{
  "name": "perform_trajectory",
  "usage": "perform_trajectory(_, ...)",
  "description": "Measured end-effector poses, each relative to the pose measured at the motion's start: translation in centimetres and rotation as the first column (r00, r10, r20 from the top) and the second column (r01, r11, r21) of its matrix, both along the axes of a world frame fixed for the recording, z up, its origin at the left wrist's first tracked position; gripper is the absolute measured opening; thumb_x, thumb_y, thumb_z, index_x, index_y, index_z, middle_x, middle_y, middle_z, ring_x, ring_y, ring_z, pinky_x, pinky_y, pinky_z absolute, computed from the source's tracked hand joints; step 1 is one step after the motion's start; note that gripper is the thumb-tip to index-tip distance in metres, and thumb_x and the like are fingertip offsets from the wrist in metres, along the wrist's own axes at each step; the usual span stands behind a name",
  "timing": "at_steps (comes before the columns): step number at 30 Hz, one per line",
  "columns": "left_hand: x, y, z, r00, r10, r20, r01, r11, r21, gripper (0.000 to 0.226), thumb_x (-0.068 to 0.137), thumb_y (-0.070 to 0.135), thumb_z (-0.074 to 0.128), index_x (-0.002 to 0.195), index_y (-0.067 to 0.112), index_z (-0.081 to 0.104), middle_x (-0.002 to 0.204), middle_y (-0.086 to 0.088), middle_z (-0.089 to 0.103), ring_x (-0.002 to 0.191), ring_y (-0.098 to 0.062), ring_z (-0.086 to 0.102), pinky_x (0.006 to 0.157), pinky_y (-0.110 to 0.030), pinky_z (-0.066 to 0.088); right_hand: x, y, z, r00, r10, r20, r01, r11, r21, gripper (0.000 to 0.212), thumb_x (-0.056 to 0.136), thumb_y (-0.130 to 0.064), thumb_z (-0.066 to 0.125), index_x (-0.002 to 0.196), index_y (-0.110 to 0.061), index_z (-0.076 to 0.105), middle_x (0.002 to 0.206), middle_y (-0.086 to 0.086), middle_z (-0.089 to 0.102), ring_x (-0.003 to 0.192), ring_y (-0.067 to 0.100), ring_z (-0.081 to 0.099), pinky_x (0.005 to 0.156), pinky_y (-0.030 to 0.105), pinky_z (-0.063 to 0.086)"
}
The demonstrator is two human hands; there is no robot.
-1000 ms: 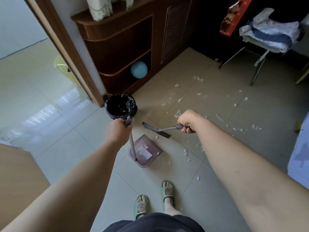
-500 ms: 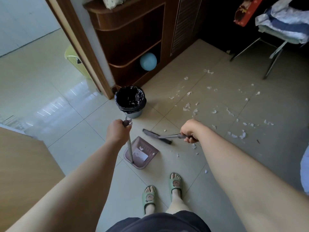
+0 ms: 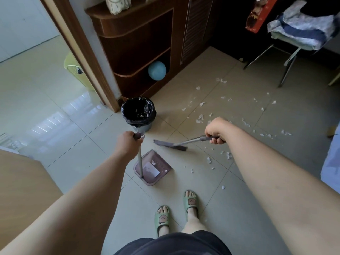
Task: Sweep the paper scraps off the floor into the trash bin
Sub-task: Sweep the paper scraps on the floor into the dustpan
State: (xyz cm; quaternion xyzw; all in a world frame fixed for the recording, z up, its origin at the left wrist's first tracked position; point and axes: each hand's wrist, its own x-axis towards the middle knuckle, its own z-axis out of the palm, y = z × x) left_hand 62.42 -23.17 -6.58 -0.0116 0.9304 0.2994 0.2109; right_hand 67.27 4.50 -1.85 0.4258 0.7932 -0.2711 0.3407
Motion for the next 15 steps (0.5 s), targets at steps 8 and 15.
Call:
perform_trajectory(8,0.2,0.8,-0.9,0.996,-0.081,-0.024,0.08,0.997,-0.016,0.014,0.089,0.017,0.062,0.083,0.004,0.062,0.07,-0.007,0.053,0.065,-0.024,0.048,0.047,-0.025,0.028,2.1,0.8,-5.5,0.984,-0.146,-0.106,0.151,0.988,0.042,0.01,0.084,0.003,0.046,0.089,0.001,0.054,0.061,0.013,0.052,0.024,0.011,0.035,0.035,0.013,0.031)
perform_trajectory(15,0.5,1.2,-1.8,0.999,-0.036,0.004,0.036,0.999,-0.005,0.017,0.09,0.016,0.06,0.079,0.004,0.057,0.068,-0.008,0.05,0.063,-0.026,0.047,0.047,-0.026,0.03,3.6,-0.2,-4.8,0.994,-0.098,0.039,0.101,0.992,-0.07,0.01,0.085,0.001,0.043,0.077,-0.003,0.049,0.059,0.011,0.049,0.043,0.014,0.036,0.034,0.012,0.024)
